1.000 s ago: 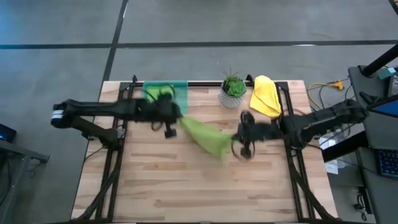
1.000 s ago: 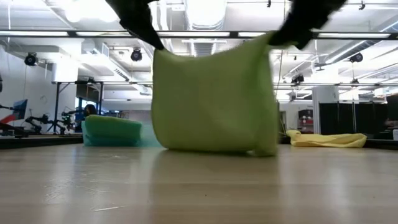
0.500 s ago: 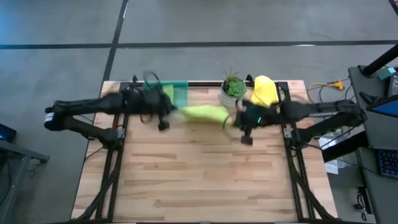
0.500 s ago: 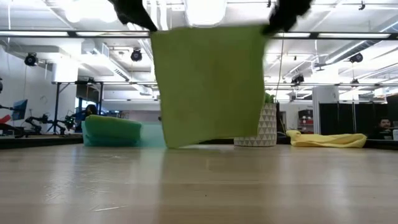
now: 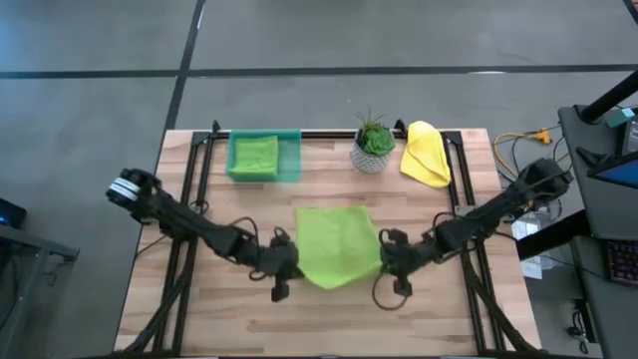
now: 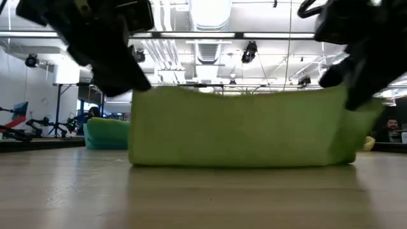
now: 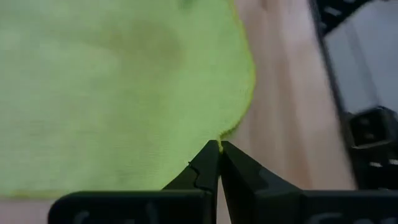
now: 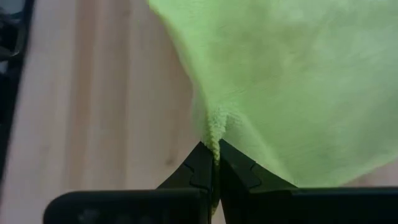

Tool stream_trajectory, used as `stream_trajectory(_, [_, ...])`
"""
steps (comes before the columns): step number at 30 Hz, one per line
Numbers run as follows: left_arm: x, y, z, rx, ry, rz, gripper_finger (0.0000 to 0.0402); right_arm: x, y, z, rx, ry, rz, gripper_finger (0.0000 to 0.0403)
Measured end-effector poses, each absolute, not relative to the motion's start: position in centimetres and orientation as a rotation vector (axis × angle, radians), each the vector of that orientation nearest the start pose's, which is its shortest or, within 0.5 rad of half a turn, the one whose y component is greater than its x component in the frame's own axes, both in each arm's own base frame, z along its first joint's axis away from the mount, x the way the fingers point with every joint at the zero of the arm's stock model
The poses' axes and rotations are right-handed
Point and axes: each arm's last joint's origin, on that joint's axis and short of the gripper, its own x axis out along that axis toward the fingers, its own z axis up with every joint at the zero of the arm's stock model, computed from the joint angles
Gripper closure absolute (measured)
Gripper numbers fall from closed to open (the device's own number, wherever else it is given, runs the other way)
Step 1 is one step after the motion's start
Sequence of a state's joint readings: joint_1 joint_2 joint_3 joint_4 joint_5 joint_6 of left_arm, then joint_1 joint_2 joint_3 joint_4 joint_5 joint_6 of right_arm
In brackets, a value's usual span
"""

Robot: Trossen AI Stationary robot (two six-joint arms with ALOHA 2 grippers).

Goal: Fold microfiber towels
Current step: Fold the yellow-green microfiber cloth

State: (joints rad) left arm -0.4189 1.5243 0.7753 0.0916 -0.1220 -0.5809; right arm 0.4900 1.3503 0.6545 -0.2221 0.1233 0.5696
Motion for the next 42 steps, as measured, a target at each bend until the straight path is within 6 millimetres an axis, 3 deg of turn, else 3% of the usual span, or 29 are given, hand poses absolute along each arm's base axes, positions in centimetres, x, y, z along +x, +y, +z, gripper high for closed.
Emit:
stream_trajectory(5, [29.1,-13.7,16.9,-0.476,0.688,-0.167,0.0402,21.7,13.2,16.4,0.296,0.982,0.167,0.0394])
stream_trajectory(9, [29.3,-13.8,16.6,-0.519,0.704,-0.193,0.0402,21.8,14.3,17.0,0.345,0.974,0.281,0.0384])
stream_trajectory(15, [28.9,-14.1,16.1,-0.569,0.790,-0.250,0.0402,21.4,15.1,18.9,0.366,0.896,0.350,0.0338])
stream_trajectory(19, [28.8,-14.0,16.1,-0.590,0.808,-0.261,0.0401,21.2,14.9,18.8,0.358,0.897,0.334,0.0300])
stream_trajectory(25, [28.9,-13.5,17.6,-0.619,0.768,-0.304,0.0357,20.9,14.1,18.2,0.318,0.844,0.187,0.0264])
stream_trajectory(33, [27.9,-12.3,20.1,-0.639,0.758,-0.320,0.0271,19.7,12.2,16.6,0.350,0.774,-0.067,0.0274])
stream_trajectory(38, [28.3,-10.1,20.4,-0.592,0.687,-0.120,0.0266,19.1,9.5,14.5,0.442,0.789,-0.253,0.0292])
stream_trajectory(42, [29.7,-7.2,19.2,-0.621,0.695,-0.010,0.0292,19.5,7.2,13.7,0.497,0.782,-0.370,0.0313])
